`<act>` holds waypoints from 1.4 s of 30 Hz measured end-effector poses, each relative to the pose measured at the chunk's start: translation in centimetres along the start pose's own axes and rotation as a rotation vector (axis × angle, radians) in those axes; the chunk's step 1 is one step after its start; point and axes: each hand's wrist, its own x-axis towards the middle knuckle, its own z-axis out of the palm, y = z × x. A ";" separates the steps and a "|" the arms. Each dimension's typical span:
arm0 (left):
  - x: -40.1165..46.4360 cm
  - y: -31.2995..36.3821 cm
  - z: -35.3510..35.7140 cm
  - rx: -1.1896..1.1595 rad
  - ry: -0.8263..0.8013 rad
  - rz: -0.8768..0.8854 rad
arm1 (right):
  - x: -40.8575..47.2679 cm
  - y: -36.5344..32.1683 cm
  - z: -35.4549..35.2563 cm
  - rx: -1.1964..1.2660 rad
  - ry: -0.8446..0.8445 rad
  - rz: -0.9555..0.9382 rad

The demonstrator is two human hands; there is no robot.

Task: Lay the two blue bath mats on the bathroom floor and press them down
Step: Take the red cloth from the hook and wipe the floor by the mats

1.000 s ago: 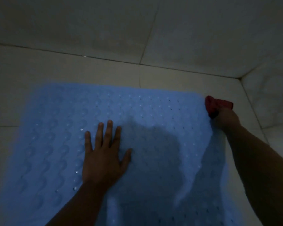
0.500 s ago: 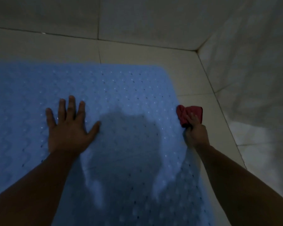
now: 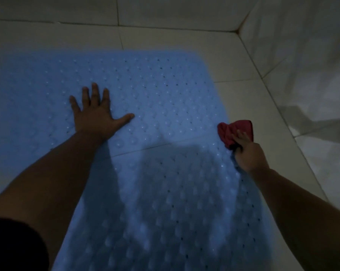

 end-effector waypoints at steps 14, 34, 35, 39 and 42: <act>-21.5 10.4 3.5 -0.016 0.027 0.519 | -19.1 6.2 -1.6 0.002 -0.175 0.341; -38.1 2.2 3.0 -0.164 0.009 0.037 | -47.9 -9.7 7.6 -0.053 -0.319 0.050; -39.6 0.9 2.8 -0.170 0.013 -0.038 | -48.2 -10.8 7.9 -0.051 -0.341 -0.009; -44.0 -2.0 2.5 -0.212 -0.030 -0.258 | -49.1 -15.3 8.7 -0.051 -0.446 -0.220; -43.9 -2.8 1.7 -0.289 -0.045 -0.283 | -49.7 -17.4 9.5 -0.064 -0.457 -0.336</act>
